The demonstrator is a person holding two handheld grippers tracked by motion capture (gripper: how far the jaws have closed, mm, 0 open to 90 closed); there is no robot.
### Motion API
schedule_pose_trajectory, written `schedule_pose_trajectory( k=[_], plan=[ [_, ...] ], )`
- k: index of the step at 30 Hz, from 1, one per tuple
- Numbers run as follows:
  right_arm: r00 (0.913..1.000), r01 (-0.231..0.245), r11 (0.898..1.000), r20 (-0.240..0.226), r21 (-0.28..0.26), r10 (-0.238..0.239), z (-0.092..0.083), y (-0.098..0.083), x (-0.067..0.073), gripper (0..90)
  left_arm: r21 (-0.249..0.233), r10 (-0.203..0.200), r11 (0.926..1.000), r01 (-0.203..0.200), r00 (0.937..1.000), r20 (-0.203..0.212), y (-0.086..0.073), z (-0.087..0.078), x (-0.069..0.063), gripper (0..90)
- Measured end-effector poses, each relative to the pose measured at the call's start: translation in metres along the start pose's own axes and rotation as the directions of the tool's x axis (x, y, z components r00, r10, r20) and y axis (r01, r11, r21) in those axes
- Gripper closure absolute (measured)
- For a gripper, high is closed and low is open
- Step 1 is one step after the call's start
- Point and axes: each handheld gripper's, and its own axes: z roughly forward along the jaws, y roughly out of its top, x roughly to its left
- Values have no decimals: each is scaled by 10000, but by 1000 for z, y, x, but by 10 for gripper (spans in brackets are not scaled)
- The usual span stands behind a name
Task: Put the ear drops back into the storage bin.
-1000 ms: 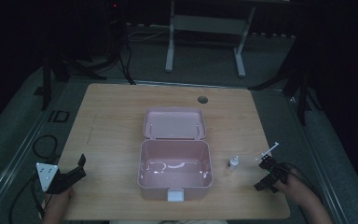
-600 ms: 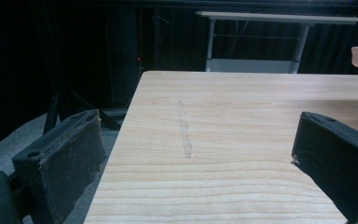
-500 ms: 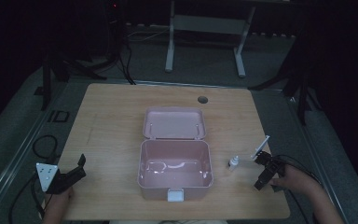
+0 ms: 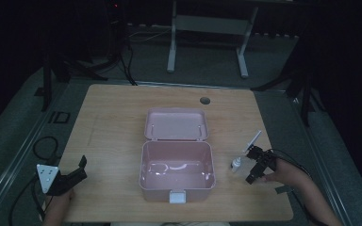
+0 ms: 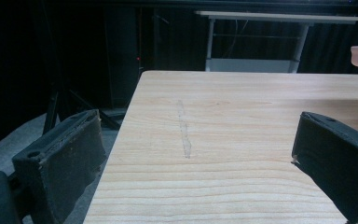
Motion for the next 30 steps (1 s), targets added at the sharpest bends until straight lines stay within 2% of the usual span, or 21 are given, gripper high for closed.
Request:
schedule_pose_trajectory(
  k=[5,15,23,25,30],
  plan=[
    [9997,66,10000,-237,-10,-66,0,16,2,149,2,-7,10000,7,10000,18,0,0,0,24],
    [9985,415,9990,-376,161,-409,0,44,12,156,11,7,10000,-7,10000,57,0,0,0,24],
    [9976,667,9977,-183,133,-664,3,58,18,327,11,7,10000,-7,10000,78,0,0,0,24],
    [9970,773,9969,-83,154,-772,3,60,18,415,8,16,10000,-16,10000,79,0,0,0,23],
    [9985,507,9985,-199,228,-503,6,64,16,484,5,25,10000,-25,10000,71,0,0,0,23]
  ],
)
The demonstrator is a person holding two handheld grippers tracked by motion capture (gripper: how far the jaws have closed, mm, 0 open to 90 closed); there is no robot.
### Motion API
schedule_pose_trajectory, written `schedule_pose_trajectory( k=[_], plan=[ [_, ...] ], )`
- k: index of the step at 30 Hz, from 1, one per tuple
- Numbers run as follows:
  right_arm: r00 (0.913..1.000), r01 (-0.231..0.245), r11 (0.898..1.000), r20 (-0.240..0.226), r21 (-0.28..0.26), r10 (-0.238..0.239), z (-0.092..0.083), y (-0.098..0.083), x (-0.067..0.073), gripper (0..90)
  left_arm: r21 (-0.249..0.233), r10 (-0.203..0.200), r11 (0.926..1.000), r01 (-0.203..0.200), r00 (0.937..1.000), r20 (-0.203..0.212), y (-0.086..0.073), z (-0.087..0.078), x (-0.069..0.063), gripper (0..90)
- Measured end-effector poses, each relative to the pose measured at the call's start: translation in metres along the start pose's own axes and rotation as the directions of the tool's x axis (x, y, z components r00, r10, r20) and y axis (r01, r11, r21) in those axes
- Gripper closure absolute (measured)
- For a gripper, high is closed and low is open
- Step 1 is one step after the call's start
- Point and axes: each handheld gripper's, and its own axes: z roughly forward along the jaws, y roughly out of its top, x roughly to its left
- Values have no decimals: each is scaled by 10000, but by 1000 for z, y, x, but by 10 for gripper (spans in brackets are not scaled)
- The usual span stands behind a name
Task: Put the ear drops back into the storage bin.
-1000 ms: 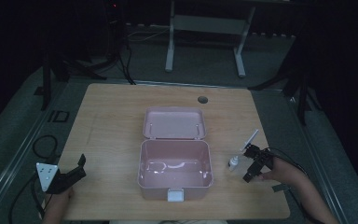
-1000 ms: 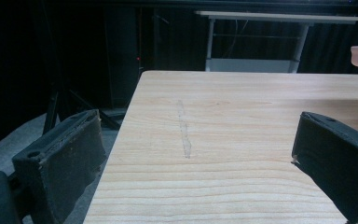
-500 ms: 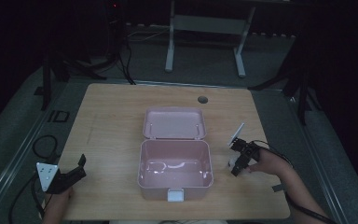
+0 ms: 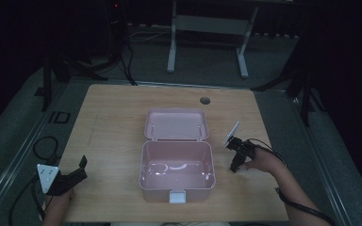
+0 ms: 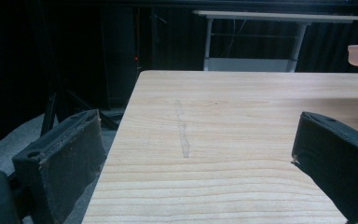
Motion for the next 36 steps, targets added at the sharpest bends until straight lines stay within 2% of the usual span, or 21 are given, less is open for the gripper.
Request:
schedule_pose_trajectory(
  k=[4,9,16,19,23,27,31,32,33,34,35,36],
  plan=[
    [9998,128,9999,-156,90,-127,1,3,2,559,5,-10,10000,10,10000,2,0,0,0,24],
    [9980,533,9983,336,217,-540,-3,4,5,593,6,-16,10000,16,10000,6,0,0,0,24],
    [9924,994,9949,714,185,-1005,-12,-2,5,594,18,-19,10000,19,10000,12,0,0,0,24],
    [9861,1426,9895,824,235,-1440,-14,-7,4,594,21,-20,10000,20,10000,12,0,0,0,24],
    [9717,2182,9751,836,393,-2208,-15,-15,6,594,26,-27,10000,27,10000,0,0,0,0,23],
    [9449,3126,9489,875,432,-3153,-17,-21,9,594,35,-32,10000,32,10000,0,0,0,0,24],
    [9081,4054,9128,923,498,-4084,-19,-27,14,594,32,-29,10000,29,10000,5,0,0,0,23],
    [8914,4378,8977,1055,502,-4407,-19,-29,16,594,38,-35,10000,35,10000,5,0,0,0,24],
    [8794,4629,8850,992,506,-4657,-20,-30,18,594,38,-41,10000,41,10000,4,0,1,0,24],
    [8625,4932,8679,966,593,-4968,-20,-32,20,594,43,-44,10000,43,10000,5,0,1,0,24],
    [8413,5261,8480,1064,648,-5300,-20,-34,23,593,44,-43,10000,43,10000,10,0,1,0,24],
    [8283,5456,8350,1052,715,-5503,-21,-35,25,593,43,-38,10000,38,10000,15,0,1,0,23]
  ],
)
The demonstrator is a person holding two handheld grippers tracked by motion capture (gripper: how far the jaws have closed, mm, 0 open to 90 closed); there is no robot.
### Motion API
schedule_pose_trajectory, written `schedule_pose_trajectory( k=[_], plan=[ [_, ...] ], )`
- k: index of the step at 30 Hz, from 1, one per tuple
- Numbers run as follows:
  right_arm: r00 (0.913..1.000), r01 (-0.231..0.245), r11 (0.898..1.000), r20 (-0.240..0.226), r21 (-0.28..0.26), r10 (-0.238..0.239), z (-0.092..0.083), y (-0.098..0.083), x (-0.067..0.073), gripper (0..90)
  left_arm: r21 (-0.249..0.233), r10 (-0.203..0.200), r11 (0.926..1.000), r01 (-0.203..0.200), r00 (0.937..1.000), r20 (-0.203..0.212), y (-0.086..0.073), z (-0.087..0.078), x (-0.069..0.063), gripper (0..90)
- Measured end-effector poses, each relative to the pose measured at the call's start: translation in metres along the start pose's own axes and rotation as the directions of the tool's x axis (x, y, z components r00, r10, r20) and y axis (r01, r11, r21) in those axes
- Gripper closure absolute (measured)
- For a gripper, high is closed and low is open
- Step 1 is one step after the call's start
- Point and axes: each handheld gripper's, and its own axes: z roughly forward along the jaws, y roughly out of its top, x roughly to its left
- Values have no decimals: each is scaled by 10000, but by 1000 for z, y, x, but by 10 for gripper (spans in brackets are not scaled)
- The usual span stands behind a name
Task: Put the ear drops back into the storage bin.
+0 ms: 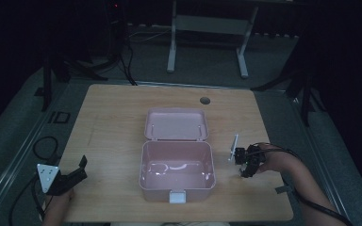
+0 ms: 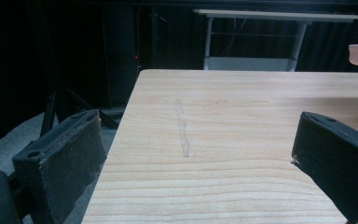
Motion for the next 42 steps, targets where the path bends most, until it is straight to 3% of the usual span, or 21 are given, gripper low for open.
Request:
schedule_pose_trajectory(
  k=[5,9,13,18,26,42],
  plan=[
    [9973,614,9965,368,569,-635,-2,1,9,594,7,1,10000,-1,10000,-10,0,0,0,23],
    [9884,1332,9844,571,1149,-1405,-3,3,18,594,11,11,10000,-10,10000,-8,0,0,0,24],
    [9788,1766,9761,825,1264,-1877,-6,4,25,594,23,24,10000,-24,10000,-9,0,0,0,24],
    [9767,1943,9732,676,1230,-2036,-9,7,28,594,22,28,10000,-28,10000,-12,0,0,0,24],
    [9808,1880,9742,291,1246,-1930,-12,11,30,595,0,5,10000,-5,10000,-16,0,0,0,24],
    [9821,1791,9795,420,923,-1835,-51,16,33,595,5,-7,10000,7,10000,-29,0,0,0,23]
  ],
)
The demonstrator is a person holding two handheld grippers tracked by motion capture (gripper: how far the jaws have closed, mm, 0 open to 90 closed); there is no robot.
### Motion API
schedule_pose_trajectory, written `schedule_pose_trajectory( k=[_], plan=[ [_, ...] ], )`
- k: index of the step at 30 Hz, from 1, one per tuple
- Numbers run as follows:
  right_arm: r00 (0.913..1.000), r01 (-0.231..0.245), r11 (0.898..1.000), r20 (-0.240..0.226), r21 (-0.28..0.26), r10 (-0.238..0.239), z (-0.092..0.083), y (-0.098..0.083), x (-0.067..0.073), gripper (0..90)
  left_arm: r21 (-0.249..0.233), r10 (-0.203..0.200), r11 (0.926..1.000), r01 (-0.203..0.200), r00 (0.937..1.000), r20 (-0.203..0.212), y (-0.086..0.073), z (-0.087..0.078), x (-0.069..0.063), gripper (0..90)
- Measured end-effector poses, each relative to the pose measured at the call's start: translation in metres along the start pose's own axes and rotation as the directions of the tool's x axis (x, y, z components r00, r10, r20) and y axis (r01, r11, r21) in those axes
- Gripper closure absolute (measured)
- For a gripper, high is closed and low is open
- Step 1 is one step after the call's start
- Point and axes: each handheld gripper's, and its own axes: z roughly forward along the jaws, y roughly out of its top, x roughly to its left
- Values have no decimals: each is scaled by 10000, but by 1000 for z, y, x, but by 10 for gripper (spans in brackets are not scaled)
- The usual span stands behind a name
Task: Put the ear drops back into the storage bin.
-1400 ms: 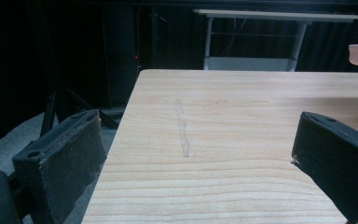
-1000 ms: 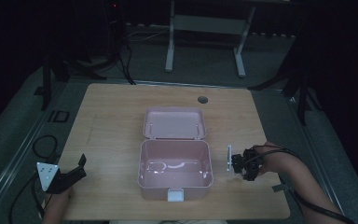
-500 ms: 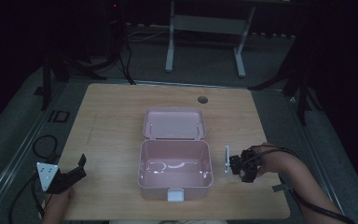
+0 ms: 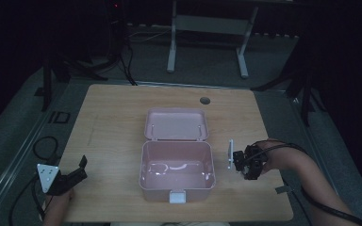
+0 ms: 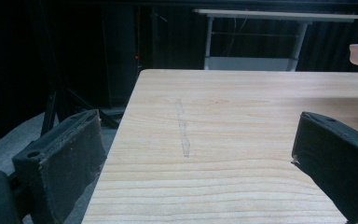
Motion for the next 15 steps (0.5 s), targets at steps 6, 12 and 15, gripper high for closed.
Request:
schedule_pose_trajectory(
  k=[6,12,15],
  plan=[
    [9999,-14,9999,144,-161,17,-18,1,0,595,-2,10,10000,-10,10000,14,0,0,0,23],
    [9989,-13,9996,466,-278,26,-41,1,0,594,-2,7,10000,-7,10000,16,0,0,0,24],
    [9987,-74,9994,500,-340,91,-48,2,-1,595,2,30,10000,-30,10000,13,0,0,0,24]
  ],
)
